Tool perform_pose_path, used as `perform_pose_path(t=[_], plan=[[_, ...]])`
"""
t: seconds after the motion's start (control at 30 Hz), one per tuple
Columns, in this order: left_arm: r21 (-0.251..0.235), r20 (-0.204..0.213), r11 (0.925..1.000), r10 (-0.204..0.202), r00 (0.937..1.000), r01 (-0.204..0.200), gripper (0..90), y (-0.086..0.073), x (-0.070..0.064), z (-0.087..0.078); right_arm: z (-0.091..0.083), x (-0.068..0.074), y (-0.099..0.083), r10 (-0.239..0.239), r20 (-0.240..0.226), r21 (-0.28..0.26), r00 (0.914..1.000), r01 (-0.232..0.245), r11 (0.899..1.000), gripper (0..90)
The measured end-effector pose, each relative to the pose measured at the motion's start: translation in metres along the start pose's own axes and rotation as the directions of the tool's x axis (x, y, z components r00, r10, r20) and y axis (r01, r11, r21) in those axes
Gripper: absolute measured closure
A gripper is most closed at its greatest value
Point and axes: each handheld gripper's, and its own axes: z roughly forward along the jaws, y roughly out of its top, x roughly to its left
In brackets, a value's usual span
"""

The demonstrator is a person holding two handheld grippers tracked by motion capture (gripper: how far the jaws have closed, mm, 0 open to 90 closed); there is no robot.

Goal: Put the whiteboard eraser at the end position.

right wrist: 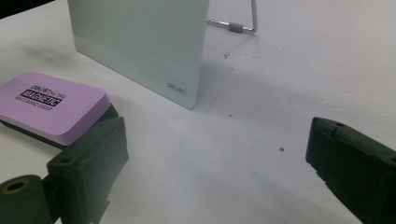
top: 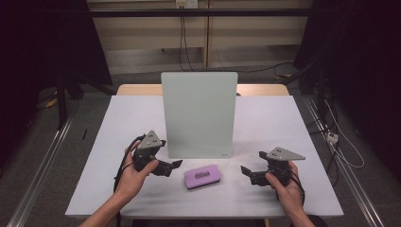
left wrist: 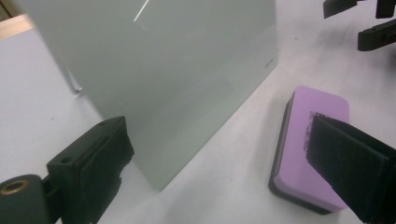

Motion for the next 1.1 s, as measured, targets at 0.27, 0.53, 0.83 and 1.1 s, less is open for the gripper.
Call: perform_pose_path(t=[0.27, 0.53, 0.83, 1.1], plan=[[-0.023, -0.056, 0.9993, -0.031, 0.9979, 0.03, 5.9, -0.013, 0.01, -0.018, 0.001, 0.001, 0.0, 0.003, 0.0, 0.004, 1.0, -0.003, 1.0, 5.8], [-0.032, -0.103, 0.9976, -0.065, 0.9925, 0.062, 5.8, -0.029, 0.019, -0.03, 0.0, 0.001, 0.0, 0.005, 0.001, 0.004, 1.0, -0.005, 1.0, 5.8], [-0.046, -0.141, 0.9927, -0.117, 0.9831, 0.111, 5.7, -0.051, 0.025, -0.036, -0.002, 0.0, -0.002, 0.009, 0.01, 0.005, 0.9999, -0.009, 1.0, 5.8], [-0.067, -0.139, 0.9868, -0.155, 0.9781, 0.147, 5.5, -0.067, 0.019, -0.036, -0.005, 0.0, -0.003, 0.01, 0.017, 0.005, 0.9998, -0.01, 1.0, 5.8]])
